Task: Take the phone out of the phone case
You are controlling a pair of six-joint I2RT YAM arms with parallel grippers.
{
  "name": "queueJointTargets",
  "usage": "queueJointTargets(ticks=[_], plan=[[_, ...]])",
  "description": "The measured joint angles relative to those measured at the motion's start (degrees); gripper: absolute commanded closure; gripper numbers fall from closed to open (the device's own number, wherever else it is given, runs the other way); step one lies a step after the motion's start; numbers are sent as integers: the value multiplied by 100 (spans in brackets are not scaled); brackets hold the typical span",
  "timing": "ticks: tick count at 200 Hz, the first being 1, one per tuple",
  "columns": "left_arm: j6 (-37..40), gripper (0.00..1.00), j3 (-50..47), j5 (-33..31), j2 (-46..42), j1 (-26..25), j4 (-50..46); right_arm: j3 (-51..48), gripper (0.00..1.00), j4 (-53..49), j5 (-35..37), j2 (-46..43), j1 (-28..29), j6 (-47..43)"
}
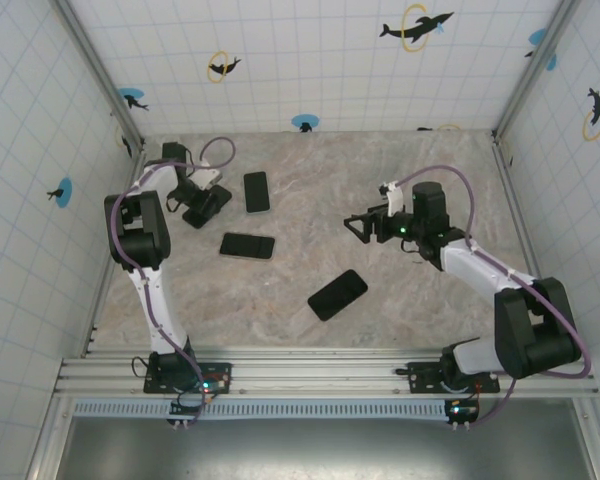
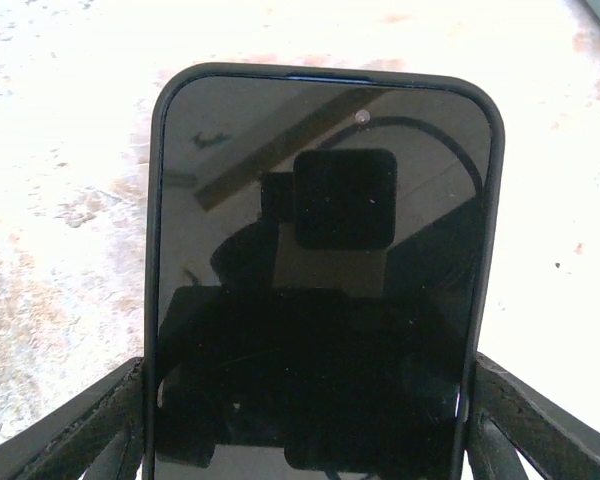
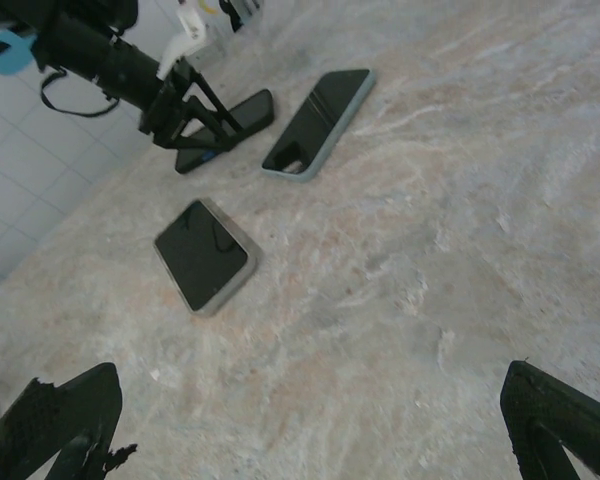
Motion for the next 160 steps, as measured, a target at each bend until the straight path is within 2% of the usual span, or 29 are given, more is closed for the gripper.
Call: queueJointTargets(ticks=[35, 74, 111, 137, 160], plan=[[-844, 52, 0, -223, -264, -70, 26, -72, 0, 686, -7, 85, 131, 623], [-1961, 55, -63, -367, -960, -352, 61, -72, 0, 1207, 17, 334, 341, 1204], [-3058, 60, -162, -472, -1589, -852, 37, -17, 1, 1572, 28, 669, 560, 1808], [-3786, 58, -289, -505, -1867, -1237, 55, 240, 0, 1792, 33, 984, 750, 2245], [-4575, 60, -793, -531, -2271, -1580, 391, 426, 0, 2059, 22, 1222, 944, 2549]])
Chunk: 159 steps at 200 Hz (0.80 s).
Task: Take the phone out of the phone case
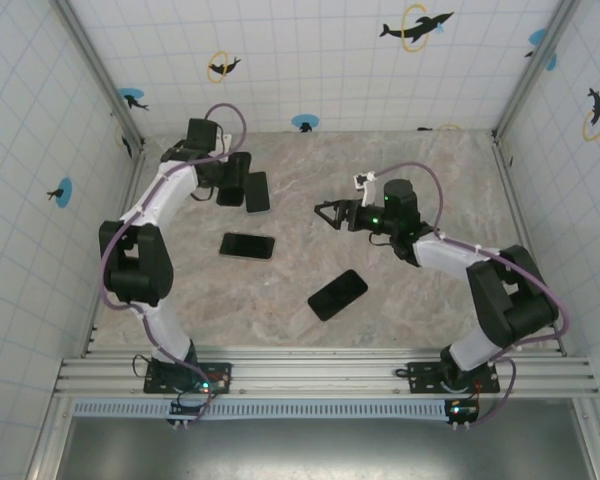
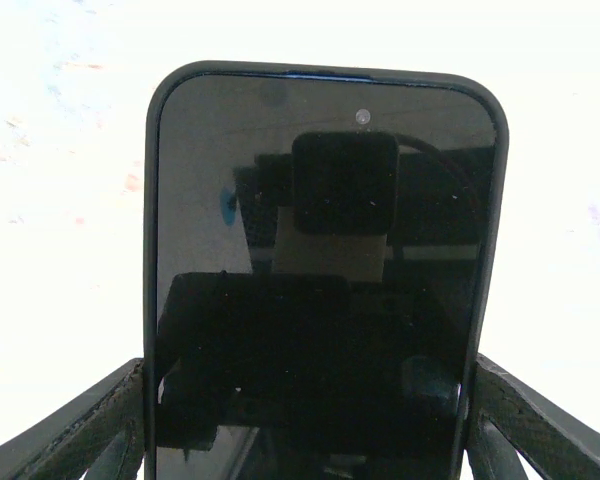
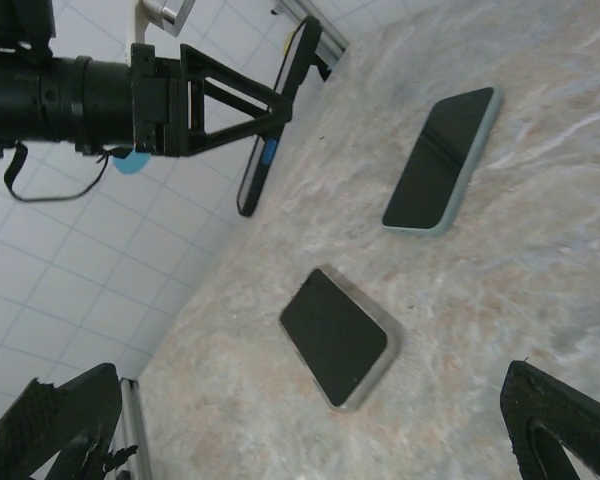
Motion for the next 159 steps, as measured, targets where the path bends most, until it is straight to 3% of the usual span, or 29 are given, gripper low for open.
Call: queueJointTargets(ticks=[28, 71, 126, 159], plan=[[-966, 61, -763, -33, -579, -367, 525, 234, 0, 271, -59, 367, 210, 293], [-1958, 63, -1073, -175, -804, -850, 1019, 658, 14, 330, -105, 833, 468, 503], [-2455, 64, -1078, -400, -807, -1517, 1224, 929, 33, 688, -197, 1285, 645, 820], [-2573, 63, -1078, -415, -809, -1703, 1228, 968, 52, 691, -164, 1427, 734, 925]])
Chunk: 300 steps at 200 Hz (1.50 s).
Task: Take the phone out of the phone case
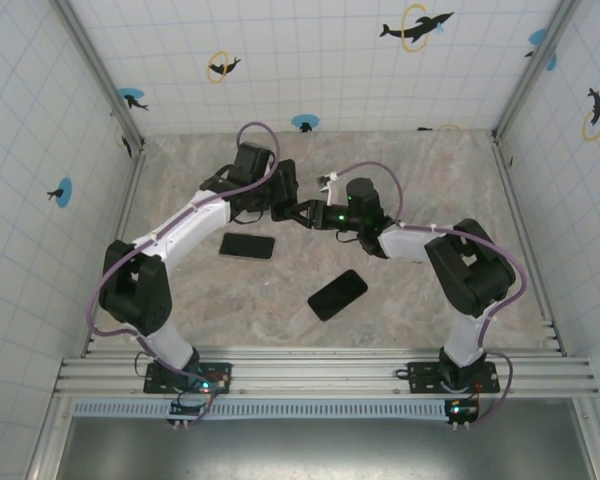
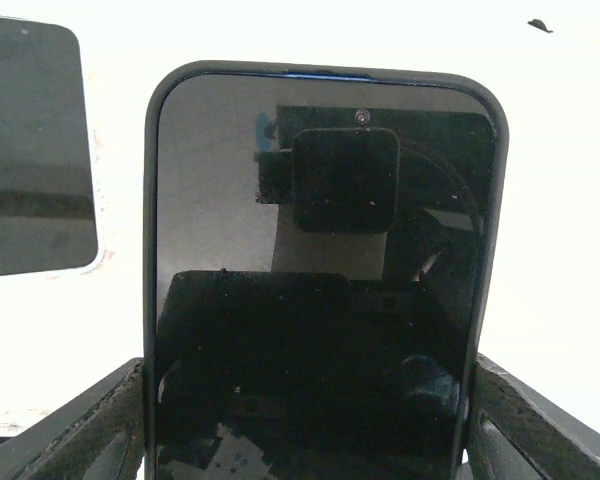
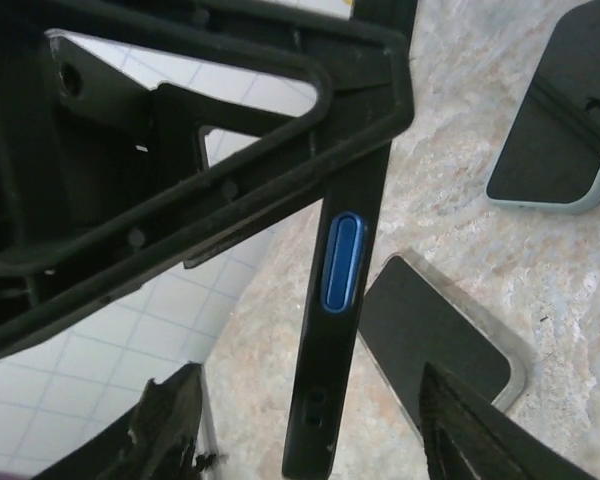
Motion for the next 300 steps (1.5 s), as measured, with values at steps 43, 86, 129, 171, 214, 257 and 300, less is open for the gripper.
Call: queueJointTargets(ticks=[43, 86, 129, 171, 214, 257, 300], plan=[[-28, 60, -7, -122, -4, -116, 2, 105, 72, 55, 96, 76, 20, 107], [-2, 32, -7, -160, -9, -164, 35, 111, 88, -39, 293, 76, 26, 111], [262, 2, -120, -144, -221, -164, 258, 131, 94, -155, 358, 79, 22, 81], [328, 2, -136, 332, -472, 79, 483, 131, 95, -262, 262, 76, -94, 219], [61, 6, -249, 1427, -461, 988, 1071, 131, 95, 13, 74, 61, -354, 901], [-527, 16, -195, 2643, -103, 1329, 1969, 131, 95, 686, -186, -70, -433, 1843], [-1226, 35, -79, 3683, 402, 1340, 2723, 131, 95, 962, -343, -197, -435, 2417]])
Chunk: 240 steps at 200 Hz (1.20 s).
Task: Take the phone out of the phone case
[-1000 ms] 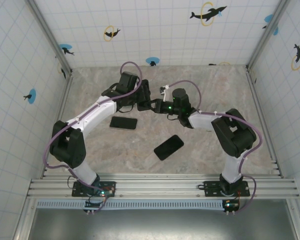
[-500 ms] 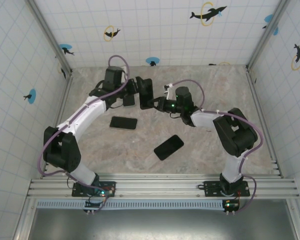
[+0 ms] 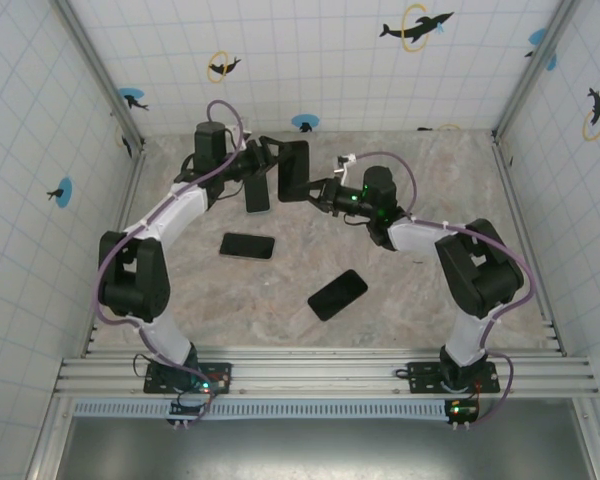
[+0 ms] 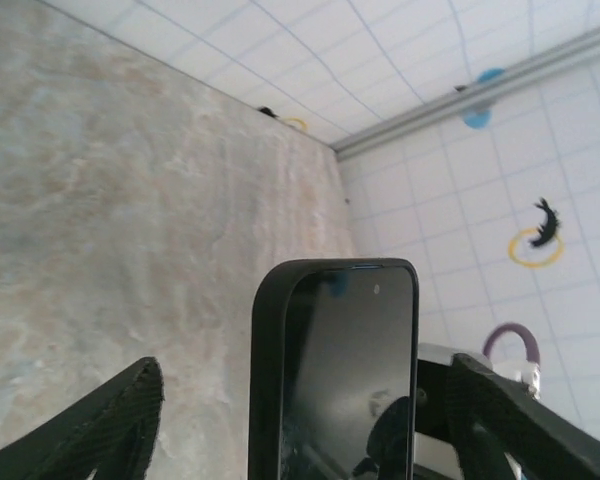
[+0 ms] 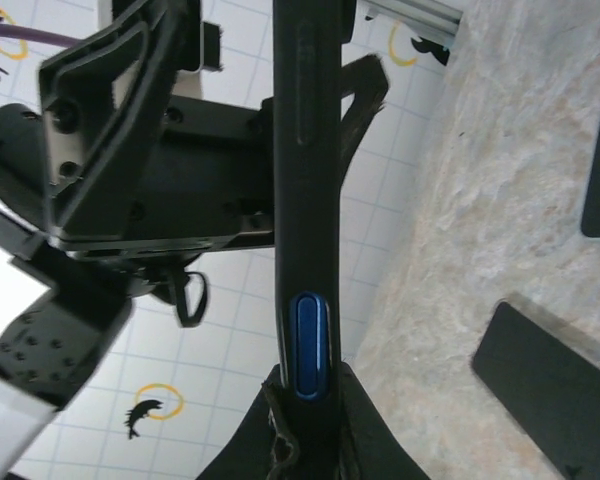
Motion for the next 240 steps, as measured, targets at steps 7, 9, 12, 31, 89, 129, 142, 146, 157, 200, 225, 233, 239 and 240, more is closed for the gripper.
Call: queueJointTargets(ticks=[7, 9, 12, 31, 89, 129, 142, 146, 157, 200, 225, 233, 239, 240], plan=[[-127, 40, 28, 146, 66, 4, 120, 0, 96, 59, -20, -2, 2, 103], [-192, 41, 37, 186, 87, 4, 160, 0, 96, 74, -31, 0, 2, 133], [-238, 43, 52, 245, 116, 4, 208, 0, 96, 101, -39, -2, 0, 175], [-560, 52, 81, 570, 221, 28, 533, 0, 96, 232, -122, 0, -4, 415], [-1342, 68, 85, 1172, 348, 118, 1213, 0, 96, 638, -280, -2, -74, 911], [-1552, 78, 85, 1357, 363, 118, 1368, 0, 95, 881, -404, -2, -129, 1211], [-1609, 79, 85, 1401, 376, 122, 1403, 15, 94, 918, -426, 0, -133, 1307], [-1617, 80, 85, 1419, 378, 122, 1412, 24, 94, 920, -442, 0, -133, 1351], [-1665, 84, 85, 1453, 393, 122, 1464, 59, 93, 940, -455, 7, -133, 1443], [-1958, 93, 87, 1580, 411, 146, 1672, 127, 83, 944, -573, 17, -138, 1543], [-1993, 98, 87, 1574, 411, 138, 1718, 146, 70, 855, -599, 35, -142, 1569], [-1996, 99, 83, 1547, 411, 127, 1729, 149, 66, 839, -597, 37, -142, 1565], [-1996, 100, 79, 1508, 411, 120, 1738, 151, 64, 835, -595, 37, -142, 1574], [-1996, 100, 76, 1506, 411, 120, 1740, 151, 63, 833, -597, 37, -144, 1563]])
